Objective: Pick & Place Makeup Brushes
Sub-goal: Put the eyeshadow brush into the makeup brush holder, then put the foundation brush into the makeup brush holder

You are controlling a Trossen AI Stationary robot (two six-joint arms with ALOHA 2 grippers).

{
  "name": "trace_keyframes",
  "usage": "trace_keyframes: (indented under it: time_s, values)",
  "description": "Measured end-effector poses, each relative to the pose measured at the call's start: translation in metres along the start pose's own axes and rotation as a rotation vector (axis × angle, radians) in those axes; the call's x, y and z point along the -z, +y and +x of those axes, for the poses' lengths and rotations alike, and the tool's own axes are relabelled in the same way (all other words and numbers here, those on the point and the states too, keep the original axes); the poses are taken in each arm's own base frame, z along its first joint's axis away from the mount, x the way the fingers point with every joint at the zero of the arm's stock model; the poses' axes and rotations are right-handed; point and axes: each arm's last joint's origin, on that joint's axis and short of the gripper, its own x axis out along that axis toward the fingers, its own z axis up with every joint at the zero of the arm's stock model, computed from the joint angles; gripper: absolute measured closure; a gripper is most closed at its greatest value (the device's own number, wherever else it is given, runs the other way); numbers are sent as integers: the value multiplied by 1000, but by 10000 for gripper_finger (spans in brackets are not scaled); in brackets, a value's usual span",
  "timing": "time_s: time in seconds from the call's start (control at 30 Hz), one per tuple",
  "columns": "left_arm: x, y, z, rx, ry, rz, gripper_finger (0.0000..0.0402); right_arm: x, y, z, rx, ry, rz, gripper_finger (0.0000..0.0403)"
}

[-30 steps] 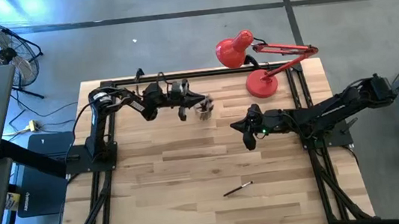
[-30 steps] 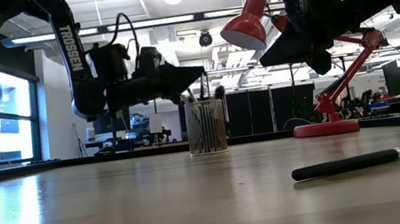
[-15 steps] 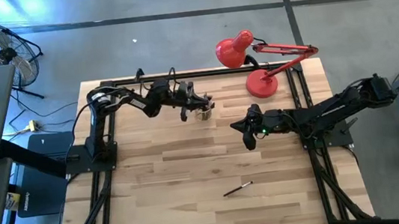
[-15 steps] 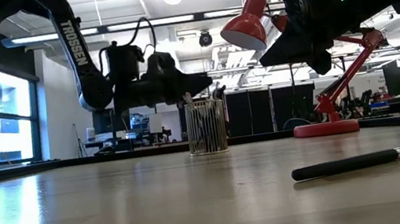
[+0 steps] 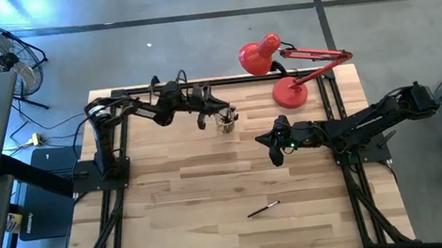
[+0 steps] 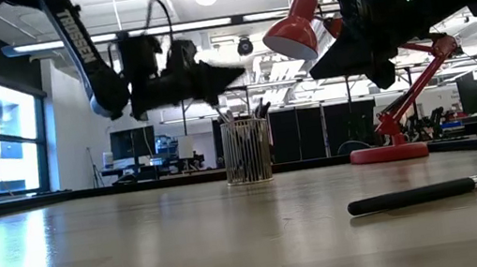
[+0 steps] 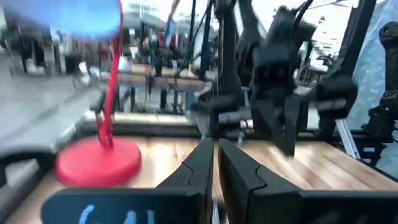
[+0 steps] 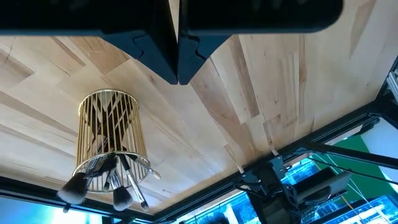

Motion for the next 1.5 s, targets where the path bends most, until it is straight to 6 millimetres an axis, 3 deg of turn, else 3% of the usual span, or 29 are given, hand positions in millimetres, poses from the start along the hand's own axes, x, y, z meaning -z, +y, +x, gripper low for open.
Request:
trace_keyframes:
  time_s: [0.1,0.33,0.53,0.73,0.93,1.13,1.3,1.5]
  values:
    - [-18,-2,-1,-1,-29,64,378,0,0,0,1,2,-1,403]
    - [-29,-16,1,-183,163,-5,378,2,-1,0,9,16,-6,402]
    - [-29,-50,9,-375,531,-32,378,3,-1,0,14,26,-9,402]
    - [-47,-92,39,-516,768,-17,378,3,-1,0,8,29,-9,402]
    - [-82,-136,68,-634,753,31,378,3,-1,0,6,30,-9,402]
    - [-102,-166,83,-654,636,-112,378,6,3,-1,-95,95,-6,402]
    - [-104,-203,89,-613,625,-310,378,21,9,-6,-129,223,-47,402]
    - [-71,-250,94,-604,748,-438,378,25,9,-7,-119,262,-64,402]
